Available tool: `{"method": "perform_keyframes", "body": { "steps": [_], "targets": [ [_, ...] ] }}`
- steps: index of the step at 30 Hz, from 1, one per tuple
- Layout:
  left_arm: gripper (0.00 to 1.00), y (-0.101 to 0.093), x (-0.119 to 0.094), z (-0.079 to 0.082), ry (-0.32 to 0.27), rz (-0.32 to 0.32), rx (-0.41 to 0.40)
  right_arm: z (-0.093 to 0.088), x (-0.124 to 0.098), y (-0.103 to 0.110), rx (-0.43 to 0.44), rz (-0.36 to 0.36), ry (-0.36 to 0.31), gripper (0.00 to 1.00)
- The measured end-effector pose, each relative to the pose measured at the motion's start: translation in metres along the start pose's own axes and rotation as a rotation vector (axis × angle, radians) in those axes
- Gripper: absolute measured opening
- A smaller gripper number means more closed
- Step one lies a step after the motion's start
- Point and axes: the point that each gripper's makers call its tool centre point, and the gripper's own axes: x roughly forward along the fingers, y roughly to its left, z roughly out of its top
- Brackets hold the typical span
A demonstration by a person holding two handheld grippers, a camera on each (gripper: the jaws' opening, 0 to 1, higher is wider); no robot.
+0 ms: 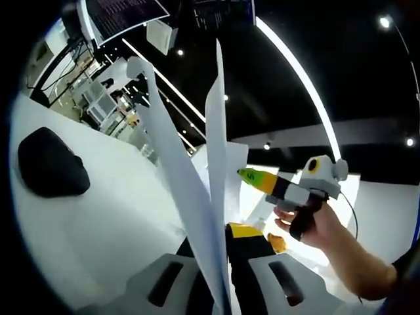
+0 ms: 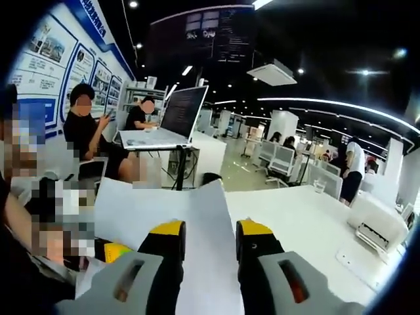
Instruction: Organize the stack of printing papers by aligning and flattening the scattered papers on the table
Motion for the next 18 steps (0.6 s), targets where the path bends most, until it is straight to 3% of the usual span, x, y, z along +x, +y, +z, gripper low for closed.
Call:
{"method": "perform_keyframes", "body": {
  "steps": [8, 18],
  "targets": [
    [0.06, -0.0014, 0.0002, -0.0003, 0.003, -0.006, -0.009, 0.0032, 0.0005, -0.007, -0.013, -0.015, -0.009, 0.34],
    [0.06, -0.0011, -0.0003, 0.0, 0.002, -0.006, -0.01, 0.0063, -0.0006, -0.0049, 0.01, -0.022, -0.044, 0.55]
  ]
}}
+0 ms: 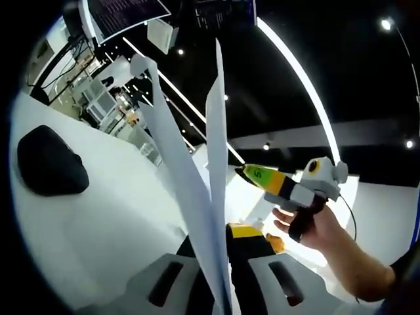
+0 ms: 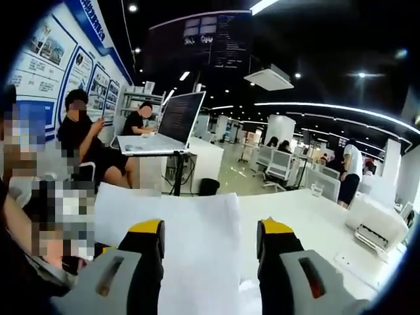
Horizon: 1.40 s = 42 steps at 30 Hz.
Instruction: Organize the stack of printing papers by aligning and flattening the scattered papers on the table
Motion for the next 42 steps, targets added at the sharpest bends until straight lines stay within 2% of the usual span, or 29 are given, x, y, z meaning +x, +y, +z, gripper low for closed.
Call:
{"method": "perform_keyframes", "body": {
  "steps": [7, 12, 17, 20, 26, 34, 42],
  "targets": [
    [0.06, 0.0, 0.0, 0.0, -0.001, -0.001, 0.0, 0.001, -0.004, -0.004, 0.016, -0.024, -0.01, 0.64],
    [0.07, 0.0, -0.001, 0.001, -0.001, -0.002, -0.002, 0.004, -0.004, -0.012, 0.037, -0.05, -0.032, 0.76],
    [0.07, 0.0, 0.0, 0.001, 0.003, -0.009, -0.009, 0.004, -0.003, -0.011, 0.033, -0.055, -0.029, 0.79],
    [0.07, 0.001, 0.0, 0.001, 0.003, -0.007, -0.006, 0.004, -0.002, -0.017, 0.047, -0.072, -0.034, 0.86],
    [0.07, 0.001, 0.0, 0.001, 0.001, -0.006, -0.006, 0.005, -0.005, -0.014, 0.053, -0.074, -0.043, 0.89],
    [0.07, 0.001, 0.0, 0.001, 0.0, -0.006, -0.007, 0.005, -0.005, -0.027, 0.087, -0.088, -0.043, 0.9],
    [0.07, 0.001, 0.0, 0.001, 0.0, -0.008, -0.009, 0.0, -0.014, -0.023, 0.11, -0.095, -0.045, 0.9]
  ]
}}
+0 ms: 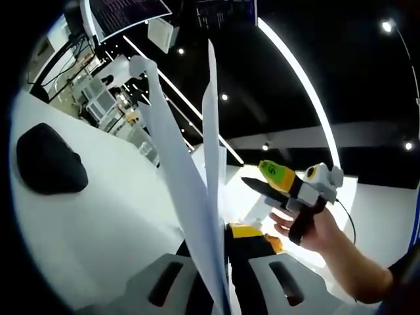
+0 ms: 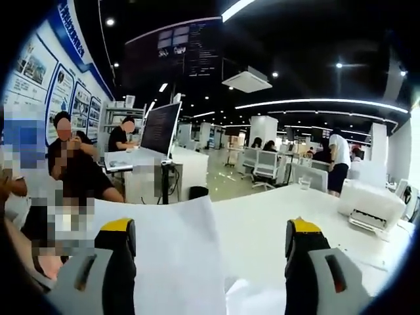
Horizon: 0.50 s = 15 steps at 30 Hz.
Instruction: Organize the stack of printing papers by aligning and flattening the scattered papers on the table
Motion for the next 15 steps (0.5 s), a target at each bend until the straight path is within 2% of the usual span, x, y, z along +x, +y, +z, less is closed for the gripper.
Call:
{"method": "perform_keyframes", "body": {
  "steps": [8, 11, 15],
  "targets": [
    [0.07, 0.0, 0.0, 0.0, 0.001, 0.004, 0.003, -0.006, -0.02, -0.002, -0.005, -0.009, 0.001, 0.9],
    [0.07, 0.0, 0.0, -0.001, 0.001, 0.004, 0.004, -0.008, -0.034, -0.006, -0.002, -0.024, -0.003, 0.9],
    [0.07, 0.0, 0.0, -0.001, 0.002, 0.007, 0.007, -0.004, -0.048, -0.008, -0.005, -0.037, -0.028, 0.9]
  ]
}}
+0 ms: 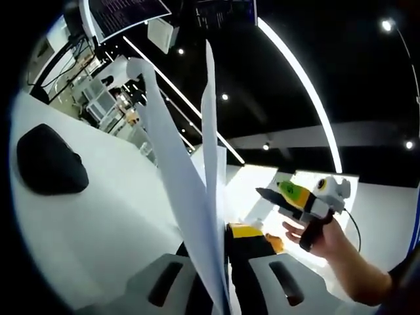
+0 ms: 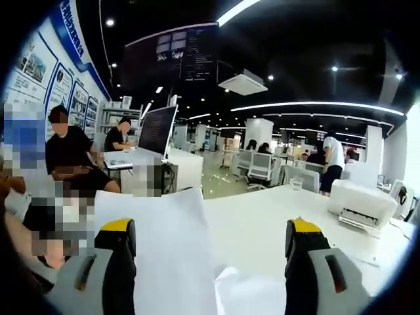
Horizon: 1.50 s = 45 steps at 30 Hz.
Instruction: Organize the stack of printing papers by aligning and flattening the scattered papers on the table
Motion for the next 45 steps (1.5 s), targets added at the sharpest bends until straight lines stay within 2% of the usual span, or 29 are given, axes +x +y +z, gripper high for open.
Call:
{"method": "perform_keyframes", "body": {
  "steps": [11, 24, 28, 31, 36, 45],
  "targets": [
    [0.07, 0.0, 0.0, -0.001, 0.001, 0.002, 0.003, 0.007, -0.039, 0.003, 0.02, -0.018, -0.051, 0.9],
    [0.07, 0.0, -0.001, -0.001, 0.0, 0.001, 0.004, 0.01, -0.07, 0.0, 0.048, -0.035, -0.089, 0.9],
    [0.07, 0.0, -0.002, 0.0, 0.0, 0.003, 0.008, 0.004, -0.082, -0.003, 0.045, -0.059, -0.09, 0.9],
    [0.07, 0.001, -0.002, 0.001, -0.003, 0.006, 0.009, -0.01, -0.092, -0.013, 0.043, -0.094, -0.077, 0.9],
    [0.07, 0.001, -0.004, 0.002, -0.004, 0.005, 0.009, -0.016, -0.107, -0.019, 0.086, -0.112, -0.088, 0.89],
    [0.07, 0.001, -0.004, 0.003, -0.008, 0.005, 0.009, -0.024, -0.14, -0.024, 0.097, -0.145, -0.088, 0.89]
  ]
}}
